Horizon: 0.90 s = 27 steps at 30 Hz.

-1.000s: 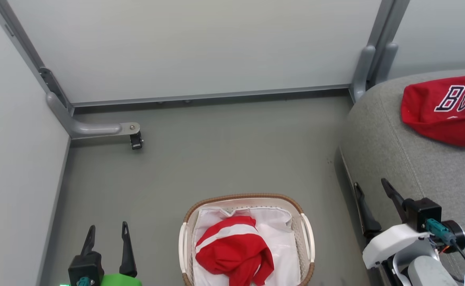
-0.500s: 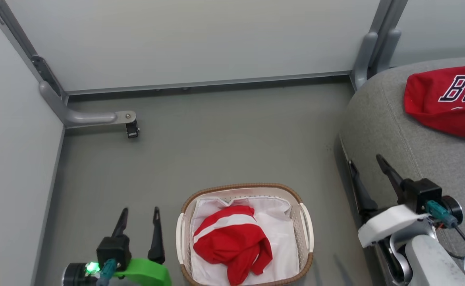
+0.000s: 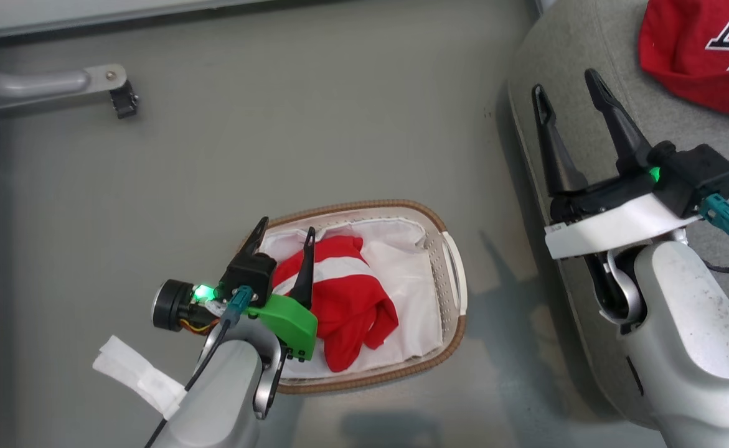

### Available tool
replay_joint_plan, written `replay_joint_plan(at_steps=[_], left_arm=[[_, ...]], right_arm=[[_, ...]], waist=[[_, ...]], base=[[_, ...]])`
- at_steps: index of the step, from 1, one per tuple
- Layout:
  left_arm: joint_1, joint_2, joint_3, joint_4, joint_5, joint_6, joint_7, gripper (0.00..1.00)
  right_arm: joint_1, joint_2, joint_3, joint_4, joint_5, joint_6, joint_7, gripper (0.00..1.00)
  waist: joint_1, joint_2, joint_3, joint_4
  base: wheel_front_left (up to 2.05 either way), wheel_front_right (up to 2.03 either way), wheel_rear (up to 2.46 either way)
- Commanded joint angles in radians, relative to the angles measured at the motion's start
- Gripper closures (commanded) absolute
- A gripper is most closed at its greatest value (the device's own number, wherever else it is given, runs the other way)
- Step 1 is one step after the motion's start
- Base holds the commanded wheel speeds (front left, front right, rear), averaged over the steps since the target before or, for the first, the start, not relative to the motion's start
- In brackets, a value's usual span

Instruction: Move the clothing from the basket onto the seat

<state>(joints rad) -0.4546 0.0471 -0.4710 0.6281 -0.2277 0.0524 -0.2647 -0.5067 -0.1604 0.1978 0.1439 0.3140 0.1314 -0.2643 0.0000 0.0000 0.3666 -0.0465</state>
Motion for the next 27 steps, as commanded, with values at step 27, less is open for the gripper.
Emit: replay_joint_plan(at_steps=[27], left_arm=[[-0.506,0.008,-0.297,0.613,0.097,-0.075,0.042,0.00]], right_arm=[[-0.163,0.025,0.013,-0.182,0.018,-0.001,0.000,0.00]], waist=[[0.0000,0.0000,0.527,-0.215]], base=[[0.00,0.00,0.00]])
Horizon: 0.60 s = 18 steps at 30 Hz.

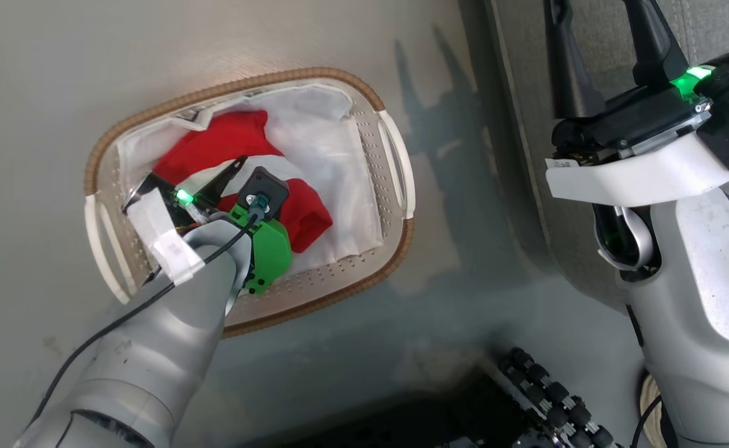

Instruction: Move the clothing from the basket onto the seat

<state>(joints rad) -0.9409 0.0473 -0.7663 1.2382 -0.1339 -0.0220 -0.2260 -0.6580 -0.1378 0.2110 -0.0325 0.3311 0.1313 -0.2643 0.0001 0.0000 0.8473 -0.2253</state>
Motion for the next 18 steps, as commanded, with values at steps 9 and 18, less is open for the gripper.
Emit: replay_joint_plan(at_steps=[9,18], left_arm=[[-0.077,0.047,-0.025,0.047,0.008,-0.008,0.132,0.00],[-0.064,0.044,-0.020,0.051,-0.025,-0.020,0.181,1.00]], right_arm=[[-0.011,0.016,-0.010,-0.014,-0.003,-0.001,0.000,0.00],[-0.011,0.026,0.001,-0.004,-0.006,-0.001,0.000,0.00]], waist=[[-0.0001,0.0000,0.101,-0.052],[-0.0001,0.0000,0.103,-0.048]], base=[[0.00,0.00,0.00],[0.00,0.00,0.00]])
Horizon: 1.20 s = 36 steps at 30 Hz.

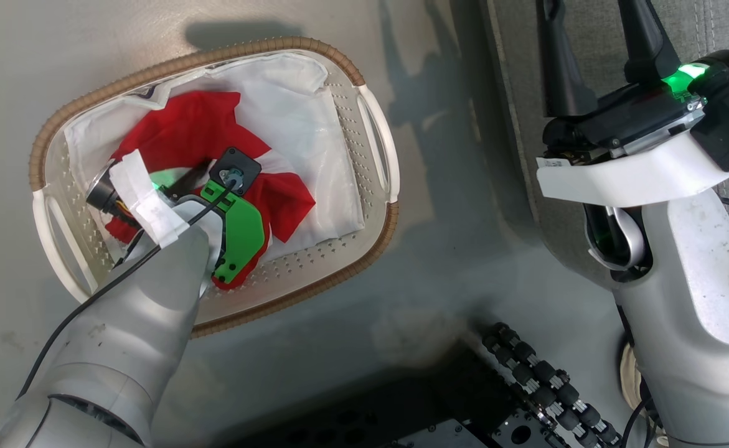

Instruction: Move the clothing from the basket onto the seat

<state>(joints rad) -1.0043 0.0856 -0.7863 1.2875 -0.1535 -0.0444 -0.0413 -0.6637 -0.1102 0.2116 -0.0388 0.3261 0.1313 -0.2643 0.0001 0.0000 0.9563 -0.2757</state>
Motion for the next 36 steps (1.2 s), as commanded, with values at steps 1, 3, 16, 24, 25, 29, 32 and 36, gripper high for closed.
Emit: replay_joint_plan(at_steps=[1,3,16,24,25,29,32,36], left_arm=[[0.004,0.003,0.001,0.002,-0.008,0.004,-0.011,1.00],[0.014,-0.003,0.005,0.002,-0.017,0.008,-0.035,1.00],[0.103,-0.027,0.022,-0.014,-0.077,0.009,-0.205,1.00],[0.221,-0.033,0.061,-0.165,-0.129,0.026,-0.224,1.00],[0.246,-0.027,0.072,-0.199,-0.135,0.032,-0.224,1.00],[0.328,-0.009,0.119,-0.324,-0.142,0.052,-0.223,1.00],[0.384,-0.004,0.151,-0.407,-0.139,0.054,-0.223,1.00],[0.455,0.003,0.198,-0.514,-0.129,0.056,-0.223,1.00]], right_arm=[[-0.006,-0.001,0.001,0.005,0.000,-0.001,0.000,0.00],[-0.003,0.001,0.000,0.009,0.001,-0.001,0.000,0.00],[0.066,-0.005,0.019,0.074,-0.008,-0.001,0.000,0.00],[0.146,-0.017,0.056,0.131,-0.020,-0.001,0.000,0.00],[0.155,-0.019,0.062,0.136,-0.022,-0.001,0.000,0.00],[0.192,-0.027,0.069,0.156,-0.030,-0.001,0.000,0.00],[0.218,-0.031,0.073,0.172,-0.033,-0.001,0.000,0.00],[0.264,-0.028,0.082,0.194,-0.036,-0.001,0.000,0.00]], waist=[[-0.0001,0.0000,-0.013,0.003],[-0.0001,0.0000,-0.030,0.006],[-0.0001,0.0000,-0.220,0.053],[-0.0001,0.0000,-0.385,0.098],[-0.0001,0.0000,-0.405,0.104],[-0.0001,0.0000,-0.478,0.132],[-0.0001,0.0000,-0.534,0.153],[-0.0001,0.0000,-0.615,0.180]], base=[[0.00,0.00,0.00],[0.00,0.00,0.00],[0.00,0.00,0.00],[0.00,0.00,0.00],[0.00,0.00,0.00],[0.00,0.00,0.00],[0.00,0.00,0.00],[0.00,0.00,0.00]])
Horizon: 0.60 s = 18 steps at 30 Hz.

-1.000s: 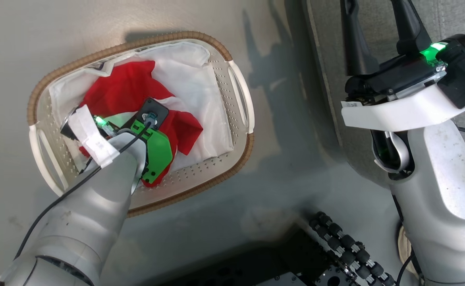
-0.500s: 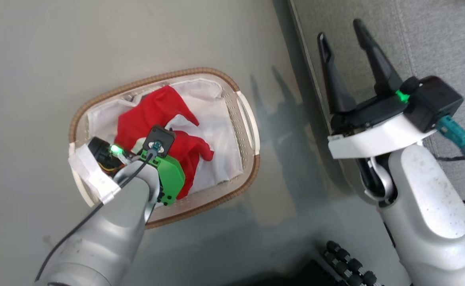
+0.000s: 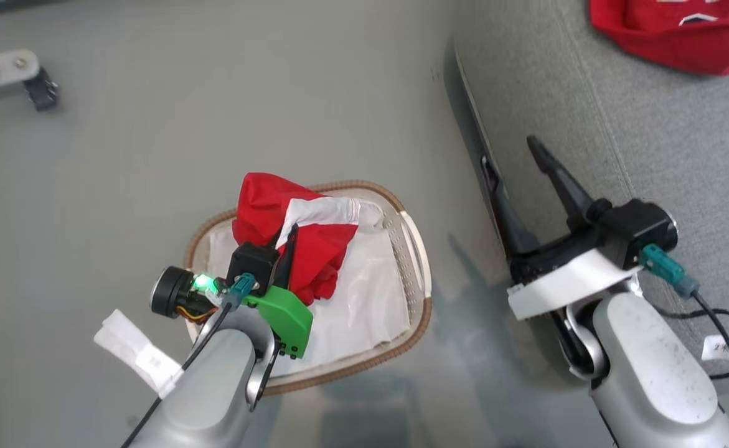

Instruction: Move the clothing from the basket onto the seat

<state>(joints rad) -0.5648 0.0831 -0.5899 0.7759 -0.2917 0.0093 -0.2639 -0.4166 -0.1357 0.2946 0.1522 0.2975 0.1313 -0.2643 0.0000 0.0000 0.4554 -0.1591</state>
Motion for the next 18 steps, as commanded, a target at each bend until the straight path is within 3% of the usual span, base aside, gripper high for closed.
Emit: replay_joint_plan(at_steps=[1,18], left_arm=[[0.033,0.006,0.017,-0.033,0.011,0.002,0.000,1.00],[0.162,-0.013,0.158,-0.335,0.072,-0.049,-0.001,1.00]], right_arm=[[0.030,-0.001,-0.001,0.009,-0.009,-0.001,0.000,0.00],[0.215,0.025,0.027,0.078,-0.019,-0.001,0.000,0.00]], waist=[[0.0000,0.0000,-0.133,0.071],[0.0000,0.0000,-0.362,0.135]], base=[[0.00,0.00,0.00],[0.00,0.00,0.00]])
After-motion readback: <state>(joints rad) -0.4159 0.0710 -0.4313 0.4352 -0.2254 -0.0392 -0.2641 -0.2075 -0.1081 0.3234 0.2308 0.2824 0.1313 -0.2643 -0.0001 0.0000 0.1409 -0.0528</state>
